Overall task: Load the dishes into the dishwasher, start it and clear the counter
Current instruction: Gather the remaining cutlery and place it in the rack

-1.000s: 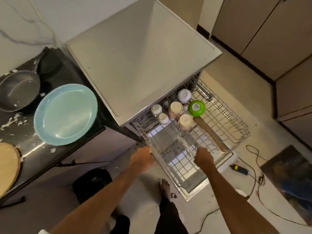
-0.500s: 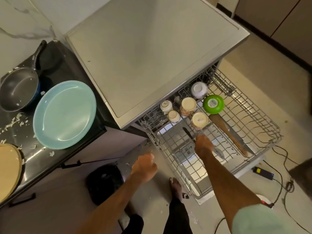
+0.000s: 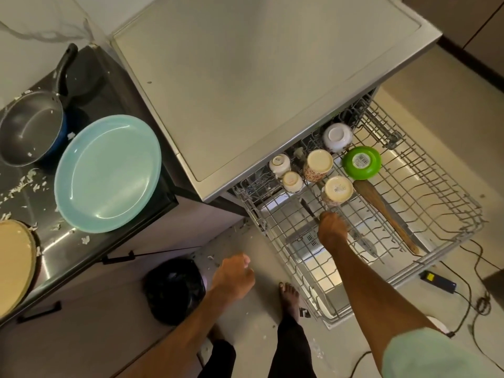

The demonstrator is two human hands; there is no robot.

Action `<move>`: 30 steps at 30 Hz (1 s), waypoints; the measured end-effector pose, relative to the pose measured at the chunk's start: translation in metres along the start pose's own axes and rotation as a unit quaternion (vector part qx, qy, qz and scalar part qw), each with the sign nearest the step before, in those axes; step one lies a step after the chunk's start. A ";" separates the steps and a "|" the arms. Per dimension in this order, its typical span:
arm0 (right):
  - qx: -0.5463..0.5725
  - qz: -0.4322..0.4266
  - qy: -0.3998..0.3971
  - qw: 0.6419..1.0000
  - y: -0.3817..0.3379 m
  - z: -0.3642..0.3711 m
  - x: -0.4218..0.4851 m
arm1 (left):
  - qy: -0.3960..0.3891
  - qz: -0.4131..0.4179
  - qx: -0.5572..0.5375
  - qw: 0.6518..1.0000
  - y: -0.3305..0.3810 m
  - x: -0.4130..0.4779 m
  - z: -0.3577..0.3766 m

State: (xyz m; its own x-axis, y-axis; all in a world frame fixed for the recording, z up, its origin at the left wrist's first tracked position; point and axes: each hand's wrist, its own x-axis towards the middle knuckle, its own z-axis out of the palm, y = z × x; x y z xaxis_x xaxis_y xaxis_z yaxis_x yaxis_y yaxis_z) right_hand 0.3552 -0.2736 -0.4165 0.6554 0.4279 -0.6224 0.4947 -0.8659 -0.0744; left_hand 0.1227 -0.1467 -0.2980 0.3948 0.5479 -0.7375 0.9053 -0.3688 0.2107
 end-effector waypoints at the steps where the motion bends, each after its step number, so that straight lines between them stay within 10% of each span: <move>1: 0.009 0.006 0.004 1.000 -0.001 0.001 0.001 | 0.002 -0.002 -0.002 1.000 -0.003 0.001 0.002; 18: 0.212 0.033 0.113 0.970 -0.012 0.002 -0.021 | 0.013 -0.016 -0.031 0.999 -0.025 -0.001 -0.018; 30: 0.360 -0.178 0.217 0.890 -0.162 -0.073 -0.198 | 0.155 0.035 -0.154 0.975 -0.110 -0.097 -0.112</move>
State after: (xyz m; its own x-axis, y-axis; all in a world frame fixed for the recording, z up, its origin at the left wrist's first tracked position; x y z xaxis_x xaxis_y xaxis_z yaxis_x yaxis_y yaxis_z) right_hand 0.1871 -0.1991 -0.2238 0.7661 0.6329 -0.1119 0.3240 -0.5306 -0.7832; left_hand 0.0026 -0.0752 -0.1775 0.4421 0.7479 -0.4951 0.8599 -0.1963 0.4713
